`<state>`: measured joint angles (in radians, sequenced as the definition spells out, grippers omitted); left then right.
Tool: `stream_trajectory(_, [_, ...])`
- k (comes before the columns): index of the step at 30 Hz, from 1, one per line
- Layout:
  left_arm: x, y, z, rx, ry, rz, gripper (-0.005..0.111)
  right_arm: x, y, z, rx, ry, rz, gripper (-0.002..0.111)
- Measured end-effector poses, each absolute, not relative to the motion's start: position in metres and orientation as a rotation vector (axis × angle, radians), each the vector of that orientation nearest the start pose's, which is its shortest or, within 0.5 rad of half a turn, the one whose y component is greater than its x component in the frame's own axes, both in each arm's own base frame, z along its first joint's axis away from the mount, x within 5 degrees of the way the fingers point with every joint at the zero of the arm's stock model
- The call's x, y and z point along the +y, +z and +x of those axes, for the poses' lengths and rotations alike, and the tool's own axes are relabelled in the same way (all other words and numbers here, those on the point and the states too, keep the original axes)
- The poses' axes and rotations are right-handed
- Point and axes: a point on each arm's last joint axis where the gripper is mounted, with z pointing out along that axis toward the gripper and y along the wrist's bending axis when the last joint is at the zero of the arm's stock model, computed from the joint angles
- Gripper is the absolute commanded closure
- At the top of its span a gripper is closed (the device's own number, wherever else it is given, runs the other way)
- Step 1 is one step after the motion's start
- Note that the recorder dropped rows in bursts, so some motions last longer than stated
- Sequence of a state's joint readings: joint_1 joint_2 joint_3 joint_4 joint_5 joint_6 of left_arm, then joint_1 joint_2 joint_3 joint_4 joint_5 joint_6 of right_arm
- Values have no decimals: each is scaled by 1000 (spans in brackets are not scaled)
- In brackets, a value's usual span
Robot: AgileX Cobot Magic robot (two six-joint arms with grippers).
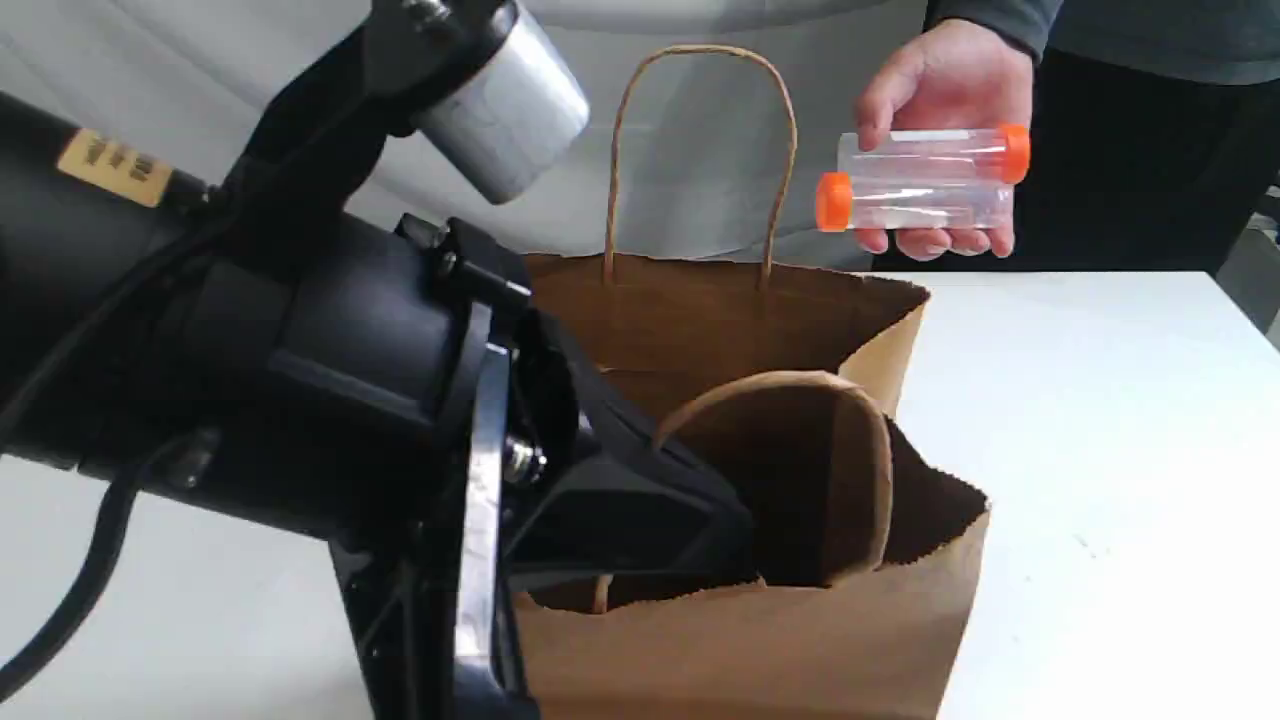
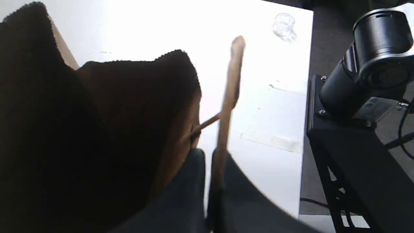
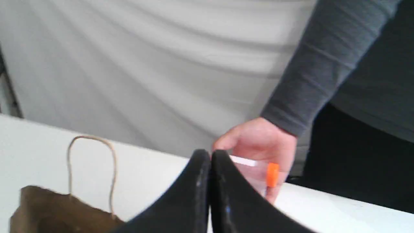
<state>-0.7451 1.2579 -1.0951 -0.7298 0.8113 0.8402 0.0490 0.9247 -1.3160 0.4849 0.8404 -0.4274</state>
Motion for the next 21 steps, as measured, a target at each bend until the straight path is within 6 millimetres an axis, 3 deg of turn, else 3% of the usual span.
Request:
stream_trajectory(4, [-209,353,161,1887,-814,1375,107,50,494,194,1988,389,-518,108])
stream_trajectory(8, [-209,353,161,1886,-814,1375,107,57,483,246,2121,456,-593,108])
stream_trajectory(11, [-209,353,161,1886,-814,1375,107,60,469,273,2171,470,-618,108])
stream_trajectory(16, [-209,353,161,1886,-814,1375,107,71,439,304,2264,467,-697,108])
stream_trajectory(21, [-209,353,161,1886,-814,1375,107,96,418,315,2317,434,-819,108])
